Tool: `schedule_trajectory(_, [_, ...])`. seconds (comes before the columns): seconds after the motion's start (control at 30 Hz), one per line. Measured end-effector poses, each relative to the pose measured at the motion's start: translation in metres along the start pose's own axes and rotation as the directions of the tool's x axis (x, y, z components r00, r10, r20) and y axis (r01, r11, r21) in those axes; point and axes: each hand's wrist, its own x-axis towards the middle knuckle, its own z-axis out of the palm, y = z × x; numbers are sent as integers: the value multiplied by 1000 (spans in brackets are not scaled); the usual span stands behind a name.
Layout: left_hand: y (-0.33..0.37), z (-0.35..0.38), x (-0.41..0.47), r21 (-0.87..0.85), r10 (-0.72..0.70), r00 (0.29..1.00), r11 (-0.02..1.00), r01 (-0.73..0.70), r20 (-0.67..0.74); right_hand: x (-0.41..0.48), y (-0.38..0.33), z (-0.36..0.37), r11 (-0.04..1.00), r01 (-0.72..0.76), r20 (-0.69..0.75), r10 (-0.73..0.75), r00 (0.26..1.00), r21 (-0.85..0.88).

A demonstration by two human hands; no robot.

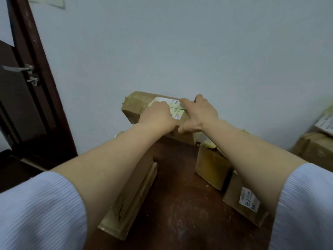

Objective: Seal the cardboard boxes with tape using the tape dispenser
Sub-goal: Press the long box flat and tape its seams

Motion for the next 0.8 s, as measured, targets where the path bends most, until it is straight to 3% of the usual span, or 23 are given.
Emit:
schedule_trajectory(0.27, [14, -29, -54, -258, 11, 949, 961, -97, -314, -101, 9, -70, 963, -129, -181, 174, 968, 236])
schedule_trajectory(0.53, [37, -32, -132, -441, -13, 894, 873, -208, -448, -247, 42, -97, 895, -239, -107, 299, 948, 376])
schedule_trajectory(0.63, [40, -29, -155, -498, -70, 892, 848, -183, -447, -293, 55, -93, 884, -263, -49, 304, 951, 386])
schedule_trajectory(0.8, [31, -12, -181, -476, -85, 954, 877, -66, -289, -356, 77, -73, 874, -288, 85, 277, 957, 392])
